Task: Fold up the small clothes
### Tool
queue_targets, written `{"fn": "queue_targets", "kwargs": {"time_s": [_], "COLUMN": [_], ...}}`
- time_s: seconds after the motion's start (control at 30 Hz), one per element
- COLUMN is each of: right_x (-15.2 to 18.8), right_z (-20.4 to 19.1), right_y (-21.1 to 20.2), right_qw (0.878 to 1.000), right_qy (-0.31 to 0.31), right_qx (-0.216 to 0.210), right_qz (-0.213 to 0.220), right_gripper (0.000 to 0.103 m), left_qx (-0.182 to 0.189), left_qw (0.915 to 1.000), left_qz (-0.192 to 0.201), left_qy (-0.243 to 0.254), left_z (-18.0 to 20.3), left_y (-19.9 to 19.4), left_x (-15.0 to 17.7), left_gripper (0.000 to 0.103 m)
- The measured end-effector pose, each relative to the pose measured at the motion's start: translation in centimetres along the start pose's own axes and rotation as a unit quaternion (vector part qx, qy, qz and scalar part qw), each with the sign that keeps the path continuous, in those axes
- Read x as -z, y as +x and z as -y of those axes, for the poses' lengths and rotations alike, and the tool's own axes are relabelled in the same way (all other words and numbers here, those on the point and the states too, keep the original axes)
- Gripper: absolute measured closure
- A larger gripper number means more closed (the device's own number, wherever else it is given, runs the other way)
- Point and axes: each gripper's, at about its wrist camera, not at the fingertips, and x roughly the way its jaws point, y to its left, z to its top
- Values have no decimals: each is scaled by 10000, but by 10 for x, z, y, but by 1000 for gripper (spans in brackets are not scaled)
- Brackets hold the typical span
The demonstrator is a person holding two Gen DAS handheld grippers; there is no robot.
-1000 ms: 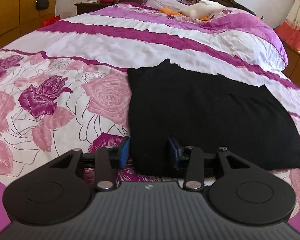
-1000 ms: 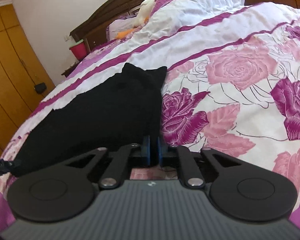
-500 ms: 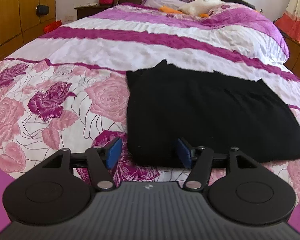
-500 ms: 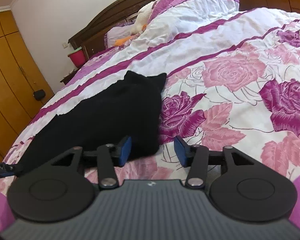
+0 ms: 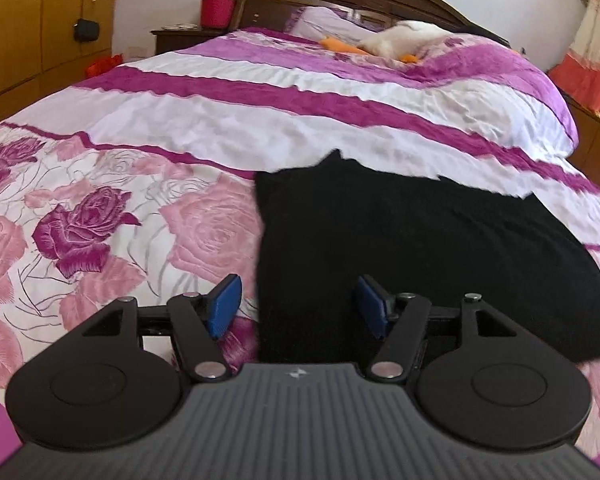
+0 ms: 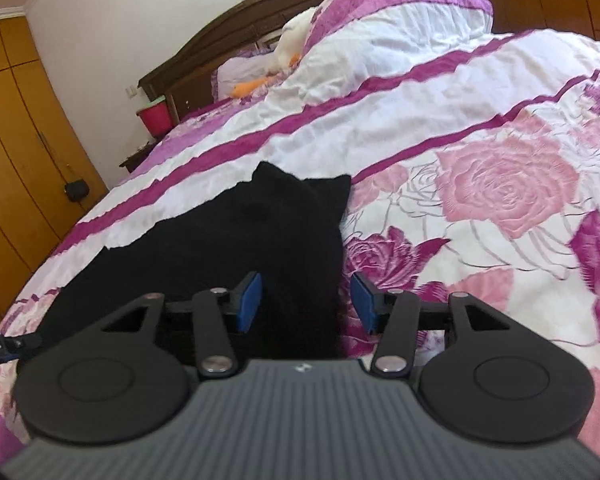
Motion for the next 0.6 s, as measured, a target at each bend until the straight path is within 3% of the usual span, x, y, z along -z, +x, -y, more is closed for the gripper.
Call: {"fn": "queue_targets", "kwargs": {"time_s": [0.13,0.2,0.33,0.37,0.5,0.6], "right_x": [-1,0,0,-1,-4,-6], "right_z": [-3,-4,-5,-4,-1,0], "right_y": [3,3,0,-2,-10,-9], "right_qw": [9998,9996,9994,9993,9988,9986], "right_qy": [-55,-130,-231,-225,-180,-135], "right_qx": [-183,-236,-259,-286,-333,-464], "right_qz": [-61,-53,43,99,294,199], "right_gripper": [51,52,87,91,94,94], "left_qx": [86,270,633,661,604,534], "left_qw": [9995,9989,9972,9970,9974,9975], "left_qz": [81,87,70,97,209,59], "left_qy": [-309,-379,-398,-384,-347,-451], "left_z": [-13,-16,-14,-13,-8,-10], "left_y": [1,2,1,0,-6,-1], "left_x": [0,1,5,4,4,5], "left_gripper": [35,41,84,88,91,89]}}
